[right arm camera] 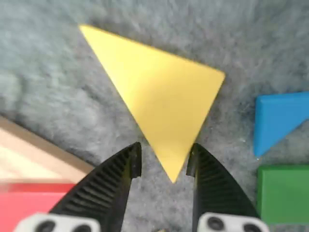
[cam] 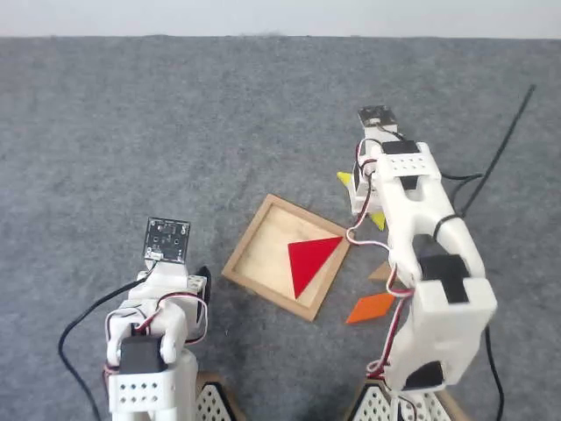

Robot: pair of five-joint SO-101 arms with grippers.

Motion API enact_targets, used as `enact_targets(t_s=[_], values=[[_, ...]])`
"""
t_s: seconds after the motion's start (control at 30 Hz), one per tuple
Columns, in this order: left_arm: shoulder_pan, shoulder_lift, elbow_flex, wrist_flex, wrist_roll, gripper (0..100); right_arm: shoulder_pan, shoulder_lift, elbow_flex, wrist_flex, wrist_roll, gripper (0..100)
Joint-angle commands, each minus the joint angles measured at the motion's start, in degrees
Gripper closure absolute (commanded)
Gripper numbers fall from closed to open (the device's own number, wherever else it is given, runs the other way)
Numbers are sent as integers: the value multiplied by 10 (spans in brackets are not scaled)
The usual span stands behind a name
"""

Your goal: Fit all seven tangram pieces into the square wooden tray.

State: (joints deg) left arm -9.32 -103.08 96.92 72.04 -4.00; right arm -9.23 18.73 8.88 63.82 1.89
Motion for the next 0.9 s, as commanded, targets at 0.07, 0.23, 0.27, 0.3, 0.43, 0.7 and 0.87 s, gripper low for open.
enact_targets(t_s=[0.07,0.23,0.27,0.3,0.43,0.7,0.87], values=[[0,-16,-5,5,-4,847,-2,-97,5,0,2,816],[0,-16,-5,5,-4,847,-7,-65,-42,7,108,662],[0,-16,-5,5,-4,847,-7,-51,-57,7,118,653],[0,-16,-5,5,-4,847,-7,-33,-72,7,126,652],[0,-16,-5,5,-4,847,-18,36,-122,7,178,649],[0,-16,-5,5,-4,847,-40,108,-155,5,213,652],[0,-16,-5,5,-4,847,-15,155,-193,8,220,653]])
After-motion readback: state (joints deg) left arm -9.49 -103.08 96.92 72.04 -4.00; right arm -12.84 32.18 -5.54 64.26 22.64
